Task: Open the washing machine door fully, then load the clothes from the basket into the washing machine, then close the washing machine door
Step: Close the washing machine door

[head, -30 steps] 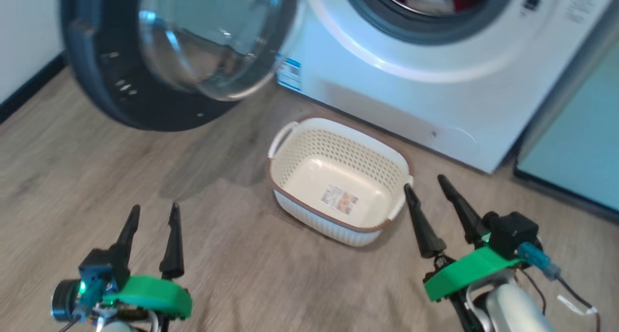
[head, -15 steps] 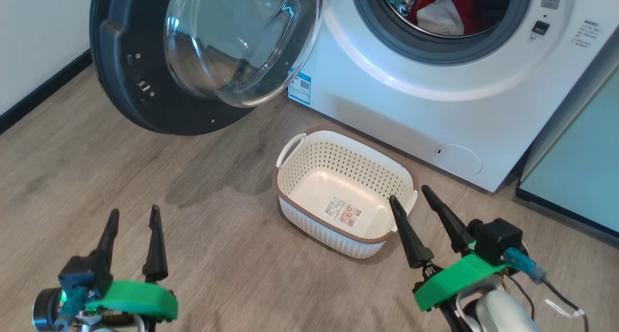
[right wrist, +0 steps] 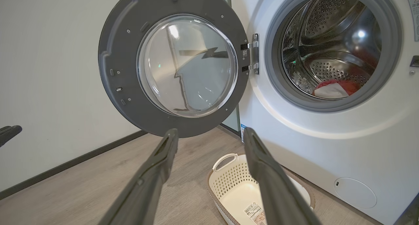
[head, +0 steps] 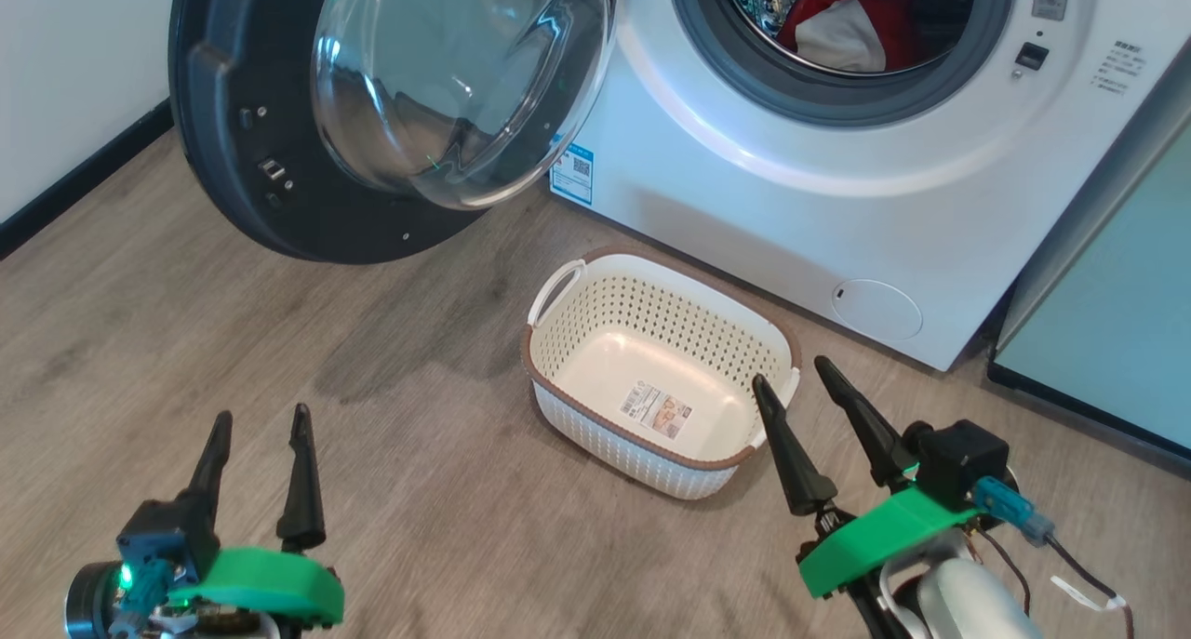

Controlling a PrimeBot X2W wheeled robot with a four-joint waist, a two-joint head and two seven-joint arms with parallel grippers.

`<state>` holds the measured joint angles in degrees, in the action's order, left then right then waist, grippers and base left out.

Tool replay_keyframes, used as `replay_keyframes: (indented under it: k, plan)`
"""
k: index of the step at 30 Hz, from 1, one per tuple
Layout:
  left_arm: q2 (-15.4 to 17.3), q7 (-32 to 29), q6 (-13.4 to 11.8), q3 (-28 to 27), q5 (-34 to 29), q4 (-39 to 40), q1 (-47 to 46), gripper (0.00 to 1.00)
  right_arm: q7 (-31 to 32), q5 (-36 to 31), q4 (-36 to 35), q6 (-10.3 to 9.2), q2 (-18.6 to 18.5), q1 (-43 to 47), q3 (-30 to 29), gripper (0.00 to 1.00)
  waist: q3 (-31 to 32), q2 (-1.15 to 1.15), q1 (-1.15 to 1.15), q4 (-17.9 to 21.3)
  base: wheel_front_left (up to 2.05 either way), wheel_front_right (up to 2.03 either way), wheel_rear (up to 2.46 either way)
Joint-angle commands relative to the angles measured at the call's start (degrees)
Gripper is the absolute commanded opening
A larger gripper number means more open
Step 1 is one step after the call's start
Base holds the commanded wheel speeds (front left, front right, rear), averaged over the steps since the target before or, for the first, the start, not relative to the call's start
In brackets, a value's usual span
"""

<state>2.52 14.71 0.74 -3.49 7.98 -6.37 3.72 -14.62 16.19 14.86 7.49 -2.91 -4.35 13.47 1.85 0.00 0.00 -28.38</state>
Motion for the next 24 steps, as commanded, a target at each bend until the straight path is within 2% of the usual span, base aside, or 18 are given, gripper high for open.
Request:
replay_keyframes:
  k: [1,6,7,8,9,18,24]
  plan:
    - [0.4,0.3,-0.5,-1.3,-0.3,2.3,-2.0,1.0,-0.4,0.1,-1.8,0.0,0.0,-1.8,1.1,1.0,-0.1,0.0,0.0,0.0,0.0,0.0,0.0]
    - [0.4,0.3,-0.8,-1.3,0.1,2.8,-2.1,1.0,-0.4,-0.3,-1.9,0.0,0.0,-2.0,1.2,1.0,-0.7,0.0,0.0,-0.3,0.0,0.0,0.0]
    - [0.4,0.3,-0.9,-1.3,0.4,2.9,-2.1,0.89,-0.4,-0.4,-1.9,0.0,0.0,-2.1,1.2,1.0,-0.9,0.0,0.0,-0.3,0.0,0.0,0.0]
    - [0.4,0.3,-0.9,-1.3,0.6,3.0,-2.2,0.32,-0.4,-0.5,-1.9,0.0,0.0,-2.2,1.2,1.0,-1.1,0.0,0.0,-0.3,0.0,0.0,0.0]
    - [0.4,0.3,-1.0,-1.3,0.8,3.2,-2.3,0.0,-0.4,-0.6,-1.9,0.0,0.0,-2.3,1.2,1.0,-1.3,0.0,0.0,-0.4,0.0,0.0,0.0]
    - [0.4,0.3,-2.7,-2.2,2.4,7.6,-4.2,0.0,-0.4,-3.7,-2.0,0.0,0.0,-3.3,0.6,1.0,-5.3,0.0,0.0,-1.0,0.0,0.0,0.0]
    - [0.4,0.3,-2.5,-7.0,1.2,11.7,-10.2,0.0,-0.4,-7.7,-3.0,0.0,-0.3,-4.5,-0.5,1.0,-11.0,0.0,0.0,-1.5,0.0,0.0,0.0]
